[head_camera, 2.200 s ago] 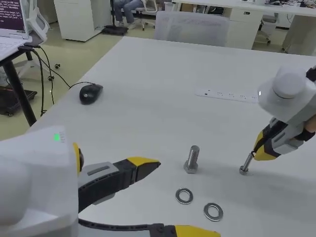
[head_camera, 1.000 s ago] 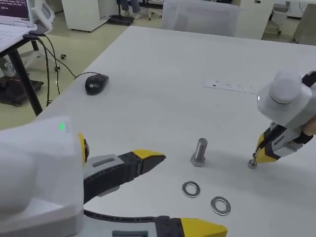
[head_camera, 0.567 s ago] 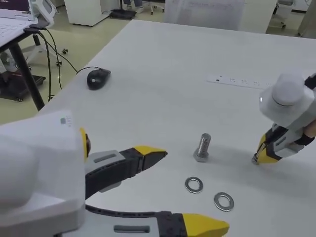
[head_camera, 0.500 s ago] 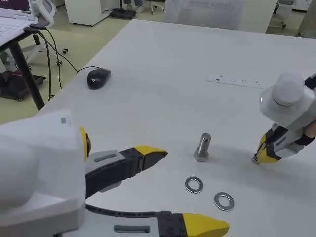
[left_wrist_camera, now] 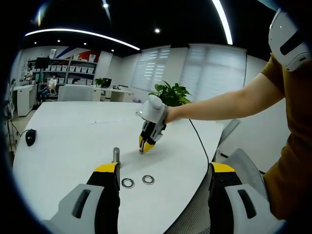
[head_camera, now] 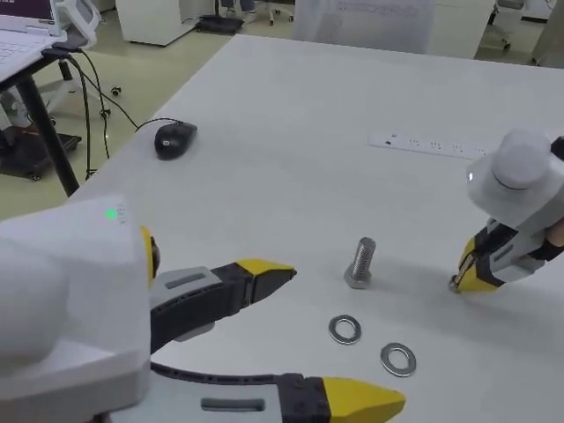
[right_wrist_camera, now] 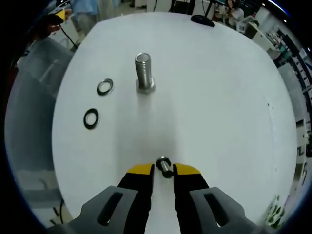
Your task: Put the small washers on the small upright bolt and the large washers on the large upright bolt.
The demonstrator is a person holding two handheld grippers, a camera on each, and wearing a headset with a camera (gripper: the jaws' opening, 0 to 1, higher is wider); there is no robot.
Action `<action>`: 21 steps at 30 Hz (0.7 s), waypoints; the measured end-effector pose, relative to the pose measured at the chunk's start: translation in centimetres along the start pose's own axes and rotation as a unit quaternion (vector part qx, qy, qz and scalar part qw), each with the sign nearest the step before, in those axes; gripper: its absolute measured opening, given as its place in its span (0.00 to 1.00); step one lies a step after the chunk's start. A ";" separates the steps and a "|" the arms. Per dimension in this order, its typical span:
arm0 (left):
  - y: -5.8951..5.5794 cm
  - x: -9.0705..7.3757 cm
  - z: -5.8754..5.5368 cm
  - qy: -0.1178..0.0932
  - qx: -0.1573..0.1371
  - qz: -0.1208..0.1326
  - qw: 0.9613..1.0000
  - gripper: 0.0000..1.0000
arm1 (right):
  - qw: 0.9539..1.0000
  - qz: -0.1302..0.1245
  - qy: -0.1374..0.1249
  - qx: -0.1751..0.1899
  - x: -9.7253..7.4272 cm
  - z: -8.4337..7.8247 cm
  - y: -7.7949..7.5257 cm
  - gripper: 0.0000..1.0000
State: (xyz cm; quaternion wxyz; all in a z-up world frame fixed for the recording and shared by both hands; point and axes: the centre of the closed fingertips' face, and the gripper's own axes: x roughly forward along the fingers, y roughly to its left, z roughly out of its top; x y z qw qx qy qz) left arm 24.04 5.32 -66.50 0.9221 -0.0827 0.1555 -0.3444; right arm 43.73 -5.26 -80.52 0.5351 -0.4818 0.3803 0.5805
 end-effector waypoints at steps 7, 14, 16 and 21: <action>-0.1 0.0 0.4 -0.002 0.004 -0.002 1.000 0.73 | 1.000 -0.010 -0.003 0.002 -1.2 -0.1 0.0 0.18; -0.3 -0.2 0.6 -0.003 0.010 -0.001 1.000 0.73 | 1.000 -0.018 -0.003 0.008 -2.3 -0.6 0.6 0.19; -0.5 -0.4 0.7 -0.003 0.011 -0.001 1.000 0.73 | 1.000 -0.020 -0.004 0.009 -2.6 -0.7 0.9 0.19; -0.9 -0.8 1.0 -0.008 0.017 0.000 1.000 0.73 | 1.000 -0.025 -0.006 0.015 -3.1 -1.0 1.5 0.21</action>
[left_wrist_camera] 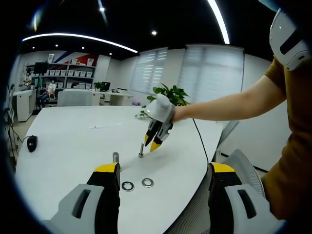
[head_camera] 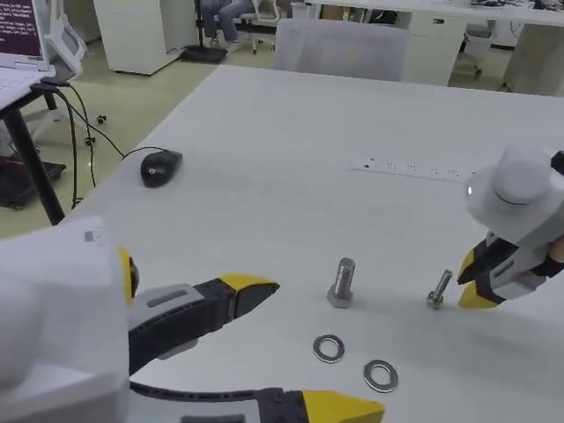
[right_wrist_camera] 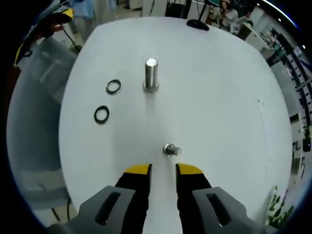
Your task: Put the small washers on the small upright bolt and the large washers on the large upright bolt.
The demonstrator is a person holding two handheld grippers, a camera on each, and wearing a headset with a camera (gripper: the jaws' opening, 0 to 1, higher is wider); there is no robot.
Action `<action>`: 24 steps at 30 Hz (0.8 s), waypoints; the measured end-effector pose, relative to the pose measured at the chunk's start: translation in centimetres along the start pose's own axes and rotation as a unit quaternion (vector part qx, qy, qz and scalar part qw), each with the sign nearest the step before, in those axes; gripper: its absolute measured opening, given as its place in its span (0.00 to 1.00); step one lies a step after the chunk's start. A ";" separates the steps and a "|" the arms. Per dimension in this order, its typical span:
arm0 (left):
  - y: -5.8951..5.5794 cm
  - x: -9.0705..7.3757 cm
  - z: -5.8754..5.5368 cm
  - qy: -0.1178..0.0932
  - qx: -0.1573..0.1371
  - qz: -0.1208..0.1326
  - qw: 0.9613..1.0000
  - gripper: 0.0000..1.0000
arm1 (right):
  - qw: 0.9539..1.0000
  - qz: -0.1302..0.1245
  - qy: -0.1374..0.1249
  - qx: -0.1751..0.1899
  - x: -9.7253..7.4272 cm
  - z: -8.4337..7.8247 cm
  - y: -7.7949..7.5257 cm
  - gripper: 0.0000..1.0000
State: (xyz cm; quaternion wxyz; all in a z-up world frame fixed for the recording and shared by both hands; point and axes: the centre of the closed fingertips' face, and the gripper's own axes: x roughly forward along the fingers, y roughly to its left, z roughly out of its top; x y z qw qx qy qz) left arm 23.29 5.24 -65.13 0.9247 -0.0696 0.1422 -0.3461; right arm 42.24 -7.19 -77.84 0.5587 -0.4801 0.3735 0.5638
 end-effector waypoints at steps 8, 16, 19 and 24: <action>-0.5 -0.3 0.4 -0.004 0.009 -0.003 1.000 0.73 | 1.000 -0.007 -0.009 -0.008 -1.2 0.4 1.9 0.22; -1.0 -0.7 0.6 -0.006 0.017 -0.003 1.000 0.73 | 1.000 -0.006 -0.011 -0.014 -1.7 0.3 3.1 0.22; -1.2 -0.9 0.9 -0.010 0.019 -0.004 1.000 0.73 | 1.000 -0.005 -0.013 -0.016 -1.8 0.4 4.0 0.22; -1.5 -1.1 1.0 -0.012 0.025 -0.004 1.000 0.73 | 1.000 -0.001 -0.020 -0.018 -1.6 0.7 5.1 0.22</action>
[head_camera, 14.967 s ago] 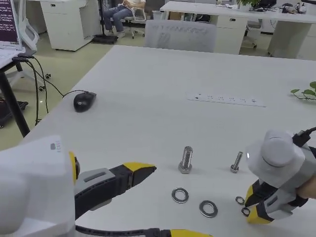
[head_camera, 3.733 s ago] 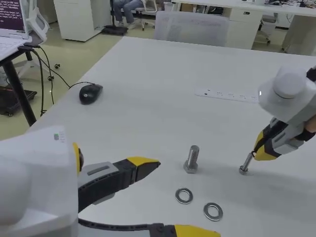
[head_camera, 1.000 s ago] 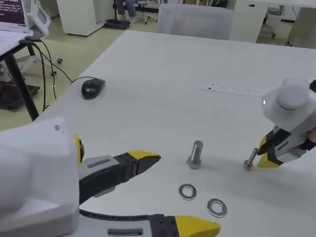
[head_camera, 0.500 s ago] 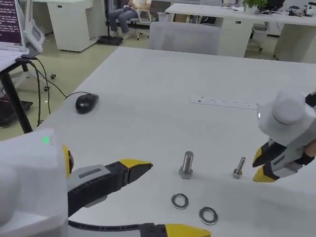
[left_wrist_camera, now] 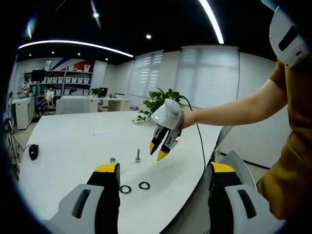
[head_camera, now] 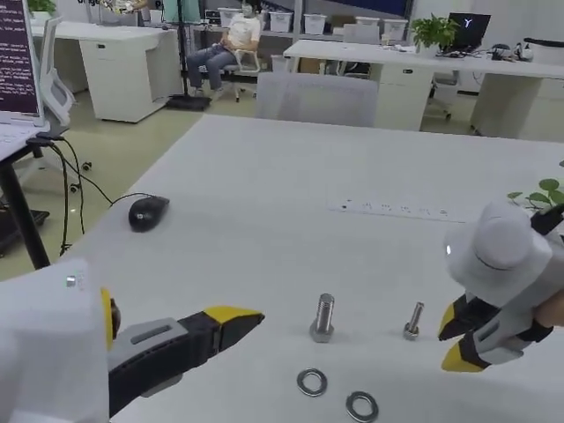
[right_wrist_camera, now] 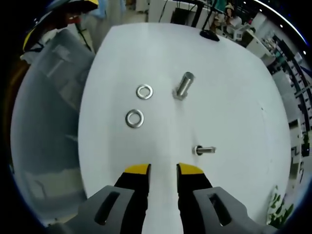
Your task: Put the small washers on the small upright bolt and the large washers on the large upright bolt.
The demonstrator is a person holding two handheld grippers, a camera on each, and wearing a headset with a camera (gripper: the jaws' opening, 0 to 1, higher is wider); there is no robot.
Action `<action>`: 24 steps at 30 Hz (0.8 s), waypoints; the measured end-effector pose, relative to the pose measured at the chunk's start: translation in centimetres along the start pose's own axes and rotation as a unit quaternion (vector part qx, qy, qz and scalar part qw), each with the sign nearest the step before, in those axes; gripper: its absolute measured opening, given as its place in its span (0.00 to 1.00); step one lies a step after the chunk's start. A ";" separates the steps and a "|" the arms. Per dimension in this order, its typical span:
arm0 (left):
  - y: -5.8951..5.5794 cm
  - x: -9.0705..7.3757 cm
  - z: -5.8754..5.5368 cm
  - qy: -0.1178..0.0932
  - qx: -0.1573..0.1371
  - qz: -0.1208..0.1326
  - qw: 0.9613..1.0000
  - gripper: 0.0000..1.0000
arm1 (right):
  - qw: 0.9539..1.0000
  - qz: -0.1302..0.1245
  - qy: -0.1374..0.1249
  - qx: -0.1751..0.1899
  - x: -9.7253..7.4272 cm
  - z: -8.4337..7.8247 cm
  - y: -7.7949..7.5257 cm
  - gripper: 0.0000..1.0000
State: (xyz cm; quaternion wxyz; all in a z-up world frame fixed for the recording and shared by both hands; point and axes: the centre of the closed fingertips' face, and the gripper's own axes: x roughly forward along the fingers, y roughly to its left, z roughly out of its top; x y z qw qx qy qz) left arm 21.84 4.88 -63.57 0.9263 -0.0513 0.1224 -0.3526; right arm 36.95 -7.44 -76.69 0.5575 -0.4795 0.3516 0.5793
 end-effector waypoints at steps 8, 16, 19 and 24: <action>-0.7 -0.3 -0.3 0.000 0.004 -0.002 1.000 0.73 | 1.000 0.008 -0.008 -0.004 0.4 0.6 1.7 0.23; -1.1 -0.7 -0.5 -0.004 0.003 0.000 1.000 0.73 | 0.999 0.022 -0.016 -0.017 1.3 1.8 3.4 0.23; -1.1 -0.8 -0.5 -0.005 0.001 0.002 1.000 0.73 | 0.999 0.033 -0.017 -0.025 1.9 2.5 4.1 0.24; -0.9 -0.9 -0.4 -0.008 0.000 0.005 1.000 0.73 | 0.998 0.041 -0.020 -0.037 2.8 3.7 4.6 0.25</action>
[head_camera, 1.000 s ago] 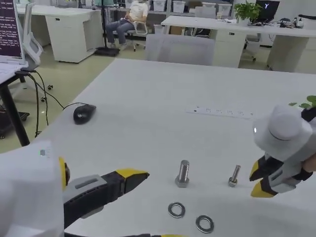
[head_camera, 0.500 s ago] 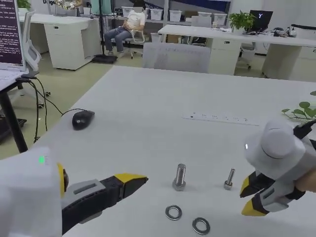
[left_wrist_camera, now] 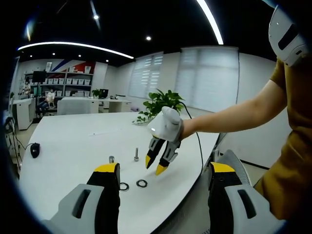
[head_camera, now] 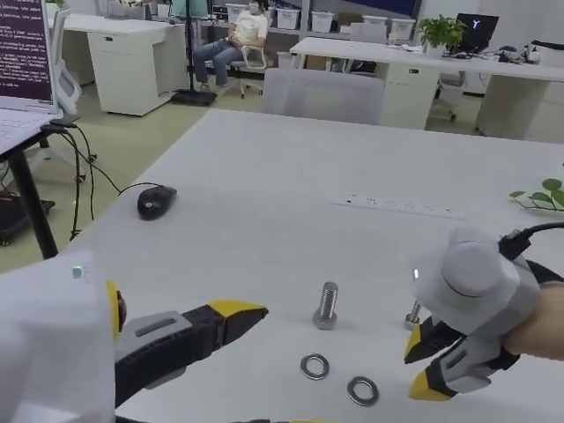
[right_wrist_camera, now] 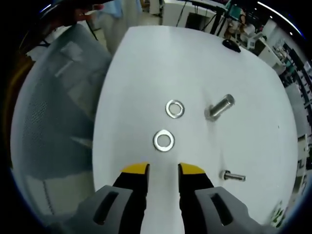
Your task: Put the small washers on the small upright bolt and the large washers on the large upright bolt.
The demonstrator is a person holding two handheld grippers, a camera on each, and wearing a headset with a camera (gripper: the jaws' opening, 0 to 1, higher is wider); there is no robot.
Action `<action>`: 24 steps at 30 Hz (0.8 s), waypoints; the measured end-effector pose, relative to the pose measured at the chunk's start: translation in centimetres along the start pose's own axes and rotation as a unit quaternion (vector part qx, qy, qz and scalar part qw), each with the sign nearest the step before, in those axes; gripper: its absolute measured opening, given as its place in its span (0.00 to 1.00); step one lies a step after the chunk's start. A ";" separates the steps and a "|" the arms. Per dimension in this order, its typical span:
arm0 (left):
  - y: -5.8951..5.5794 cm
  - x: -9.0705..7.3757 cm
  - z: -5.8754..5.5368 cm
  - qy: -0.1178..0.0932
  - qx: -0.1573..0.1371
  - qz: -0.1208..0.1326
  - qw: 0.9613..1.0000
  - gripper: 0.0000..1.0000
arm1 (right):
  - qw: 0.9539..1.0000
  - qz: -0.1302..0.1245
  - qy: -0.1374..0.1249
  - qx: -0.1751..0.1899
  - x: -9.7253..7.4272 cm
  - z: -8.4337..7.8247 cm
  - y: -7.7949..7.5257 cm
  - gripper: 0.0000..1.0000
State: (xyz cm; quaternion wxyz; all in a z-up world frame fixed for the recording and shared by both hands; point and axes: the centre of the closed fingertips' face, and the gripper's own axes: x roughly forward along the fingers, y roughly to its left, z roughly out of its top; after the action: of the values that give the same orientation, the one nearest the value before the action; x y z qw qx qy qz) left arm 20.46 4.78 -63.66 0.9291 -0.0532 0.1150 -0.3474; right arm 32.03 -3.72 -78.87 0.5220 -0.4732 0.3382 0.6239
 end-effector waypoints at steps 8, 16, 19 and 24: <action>0.1 -0.1 0.1 -0.005 -0.005 0.008 1.000 0.73 | 1.000 0.021 0.005 -0.011 2.0 1.5 0.3 0.27; 0.2 0.0 0.4 -0.009 -0.009 0.013 1.000 0.73 | 0.999 0.033 0.011 -0.016 3.5 1.9 0.1 0.29; 0.4 0.0 0.5 -0.011 -0.010 0.014 1.000 0.73 | 0.999 0.036 0.012 -0.019 3.9 2.2 0.0 0.30; 0.7 -0.2 0.6 -0.014 -0.011 0.016 1.000 0.73 | 0.999 0.041 0.021 -0.025 4.4 2.1 0.2 0.31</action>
State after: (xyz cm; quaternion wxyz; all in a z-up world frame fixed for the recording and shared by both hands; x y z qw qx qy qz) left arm 20.90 5.48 -63.13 0.9356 -0.0665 0.1064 -0.3301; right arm 31.28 -0.39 -82.41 0.4770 -0.4846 0.3521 0.6432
